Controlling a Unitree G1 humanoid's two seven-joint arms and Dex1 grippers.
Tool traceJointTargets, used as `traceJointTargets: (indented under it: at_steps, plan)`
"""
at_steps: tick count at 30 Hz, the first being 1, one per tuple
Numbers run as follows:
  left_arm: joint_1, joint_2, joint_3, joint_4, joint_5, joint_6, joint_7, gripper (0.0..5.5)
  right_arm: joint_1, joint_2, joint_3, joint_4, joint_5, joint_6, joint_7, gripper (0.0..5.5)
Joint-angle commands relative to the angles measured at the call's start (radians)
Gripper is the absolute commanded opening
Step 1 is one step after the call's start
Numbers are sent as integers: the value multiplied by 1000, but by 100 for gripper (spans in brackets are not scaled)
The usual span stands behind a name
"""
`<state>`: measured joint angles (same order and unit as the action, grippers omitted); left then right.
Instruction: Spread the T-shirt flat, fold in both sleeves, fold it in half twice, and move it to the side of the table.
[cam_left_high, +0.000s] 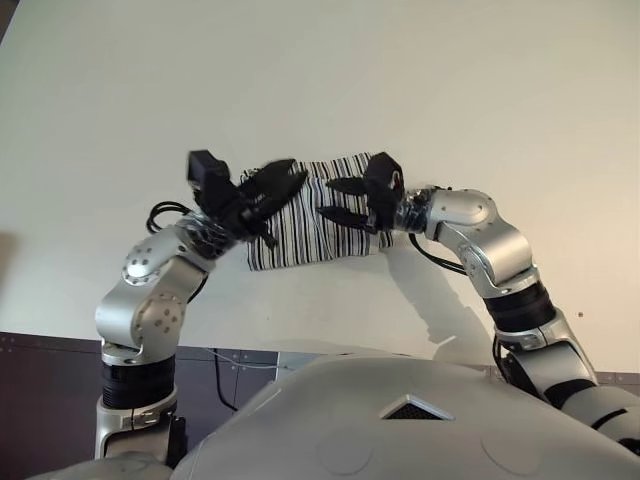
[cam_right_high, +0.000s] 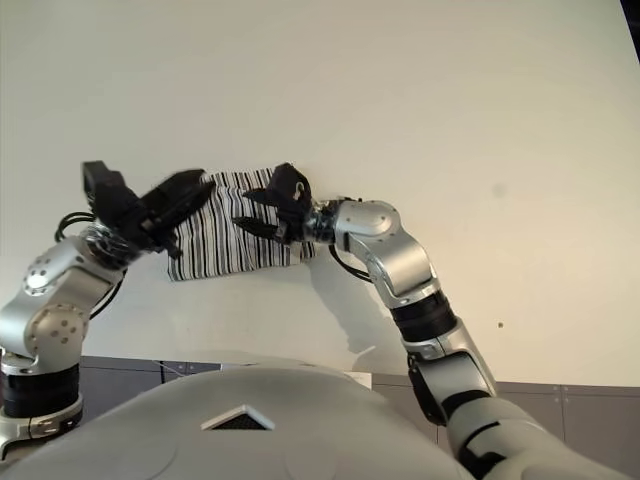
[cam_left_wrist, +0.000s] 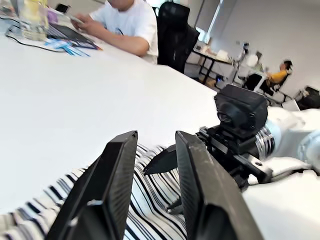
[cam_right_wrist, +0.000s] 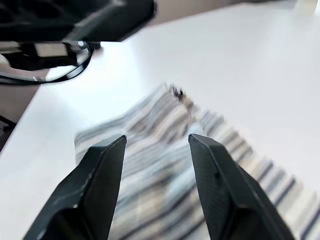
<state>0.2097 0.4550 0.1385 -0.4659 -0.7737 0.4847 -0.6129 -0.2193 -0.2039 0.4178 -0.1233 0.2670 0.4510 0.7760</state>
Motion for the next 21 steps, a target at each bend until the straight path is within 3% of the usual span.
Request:
traceJointTargets:
  at_steps: [1,6,8,11,15,17,21]
  plan:
    - [-123,-74,156,91,-124,20,163,137,-42,69,125,177,-191,-62,-139,231]
    - [-176,-121,186,129,-140,31,267,137,-68,71,96,317,-274,82,-250,231]
    - [-183,-139,211,158,-142,23,305,137,-74,81,-112,325,-215,136,-382,231]
    - [-201,-186,255,199,-161,3,379,137,-162,51,-586,518,-56,169,-706,231]
    - [-188,-253,268,204,-138,-38,438,137,-247,-171,-881,922,33,15,-939,231]
    - [-174,-294,260,208,-118,-62,456,137,-263,-263,-907,1057,29,-65,-919,231]
    - [-187,-356,233,229,-53,-113,513,137,-313,-315,-815,1208,-50,-251,-751,231]
